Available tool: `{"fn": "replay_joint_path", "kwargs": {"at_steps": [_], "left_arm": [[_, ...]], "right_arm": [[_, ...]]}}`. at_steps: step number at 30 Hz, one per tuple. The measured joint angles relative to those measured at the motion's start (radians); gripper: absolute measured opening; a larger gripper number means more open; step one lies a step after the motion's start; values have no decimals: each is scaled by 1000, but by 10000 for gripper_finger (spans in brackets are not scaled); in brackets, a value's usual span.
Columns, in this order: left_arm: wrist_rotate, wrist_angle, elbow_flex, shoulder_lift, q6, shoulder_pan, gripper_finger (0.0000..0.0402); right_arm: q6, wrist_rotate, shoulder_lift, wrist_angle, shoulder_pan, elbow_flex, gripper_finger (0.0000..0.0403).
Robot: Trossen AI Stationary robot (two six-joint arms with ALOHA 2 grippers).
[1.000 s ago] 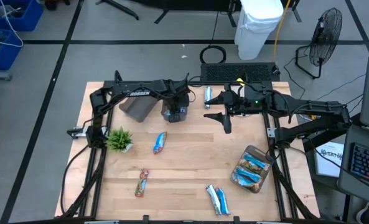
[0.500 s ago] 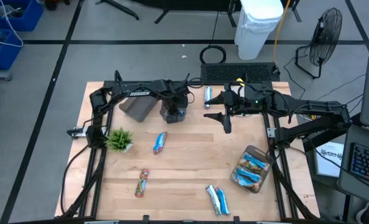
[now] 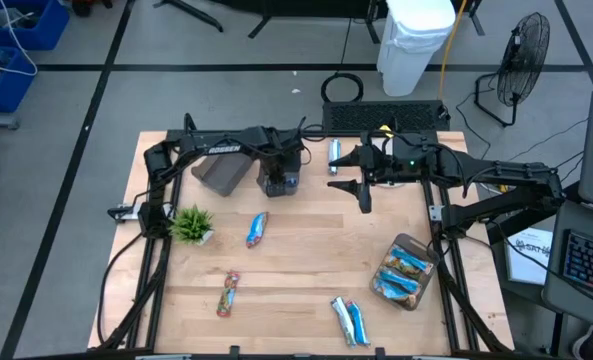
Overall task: Pick and place Granola Bars by type
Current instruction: Put the blue granola bar into the top right black transparent bin
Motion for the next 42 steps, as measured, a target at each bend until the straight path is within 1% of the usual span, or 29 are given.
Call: {"fn": "replay_joint_path", "kwargs": {"at_steps": [4,13,20,25,29,32,35,38,42], "left_arm": [[9,-47,49,0,5,0,202],[2,-151,215,-1,3,22,285],[8,-287,347,-2,-53,42,320],[41,-353,495,-2,-96,56,330],[69,-394,635,-5,-118,64,327],[87,-395,715,-35,-136,69,321],[98,-348,749,-95,-161,78,315],[117,-285,750,-178,-193,92,313],[117,-231,750,-290,-227,99,319]], "right_arm": [[-6,0,0,0,0,0,223],[-13,0,0,-1,0,0,224],[-13,-2,0,-1,0,0,224],[-13,-2,0,-1,0,0,224],[-13,-3,0,2,0,0,224],[3,1,0,20,0,0,224],[53,47,0,47,-6,0,224],[76,43,0,68,-44,4,224],[77,27,1,68,-103,36,224]]}}
